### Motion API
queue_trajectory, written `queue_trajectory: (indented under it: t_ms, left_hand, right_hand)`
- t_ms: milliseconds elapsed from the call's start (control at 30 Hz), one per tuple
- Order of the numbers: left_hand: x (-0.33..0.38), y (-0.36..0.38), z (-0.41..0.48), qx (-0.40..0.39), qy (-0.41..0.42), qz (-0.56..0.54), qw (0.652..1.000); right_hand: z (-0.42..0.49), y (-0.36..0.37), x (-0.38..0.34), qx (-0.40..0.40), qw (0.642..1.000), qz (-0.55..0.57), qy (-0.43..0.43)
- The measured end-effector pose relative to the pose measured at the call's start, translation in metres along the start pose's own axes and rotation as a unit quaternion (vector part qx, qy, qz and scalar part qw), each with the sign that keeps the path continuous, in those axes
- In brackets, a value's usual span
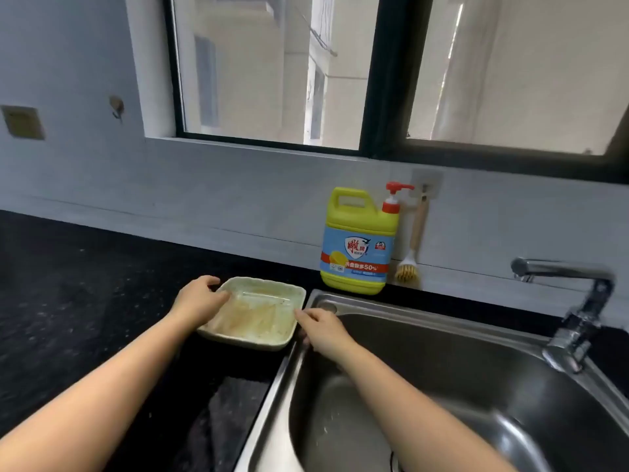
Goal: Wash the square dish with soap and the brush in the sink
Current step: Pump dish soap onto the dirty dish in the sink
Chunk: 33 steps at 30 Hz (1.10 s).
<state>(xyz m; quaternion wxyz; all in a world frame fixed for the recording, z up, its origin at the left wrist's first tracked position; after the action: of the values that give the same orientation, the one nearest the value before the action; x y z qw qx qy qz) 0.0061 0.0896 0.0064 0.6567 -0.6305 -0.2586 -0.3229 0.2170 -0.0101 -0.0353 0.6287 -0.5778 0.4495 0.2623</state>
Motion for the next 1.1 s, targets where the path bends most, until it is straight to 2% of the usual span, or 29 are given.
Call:
queue_trajectory:
  t_ms: [100,200,300,467,767,1100]
  left_hand:
    - [-0.009,0.003,0.003,-0.016,-0.05,-0.105,0.993]
    - [-0.012,0.007,0.005,-0.031,-0.096,-0.156,0.983]
    - [-0.015,0.005,0.006,-0.028,-0.12,-0.183,0.975]
    - [-0.004,0.008,0.003,-0.049,-0.119,-0.242,0.962]
    - [0.044,0.044,-0.031,-0.154,-0.073,-0.305,0.937]
    - [0.078,0.127,-0.084,-0.268,-0.068,-0.292,0.916]
  right_hand:
    - [0.001,0.013,0.001,-0.03,0.997,0.053,0.039]
    - [0.002,0.02,0.0,-0.046,0.992,0.104,0.049]
    - [0.002,0.016,-0.004,-0.032,0.993,0.101,0.045]
    - [0.001,-0.007,-0.001,0.018,0.993,0.11,0.024]
    - [-0.028,-0.082,0.025,0.037,0.996,0.068,0.044]
    - [-0.089,-0.151,0.086,0.051,0.994,0.031,0.087]
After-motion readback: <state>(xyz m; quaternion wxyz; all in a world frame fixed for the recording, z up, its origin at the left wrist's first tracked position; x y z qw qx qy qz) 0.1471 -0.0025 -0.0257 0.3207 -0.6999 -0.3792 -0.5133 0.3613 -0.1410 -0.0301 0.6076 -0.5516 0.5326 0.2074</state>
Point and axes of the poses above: each hand's wrist, its own z-axis towards the middle knuckle, its own y-axis out of the palm, x = y × z, the point moved 9 cm from there along z, towards the middle knuckle
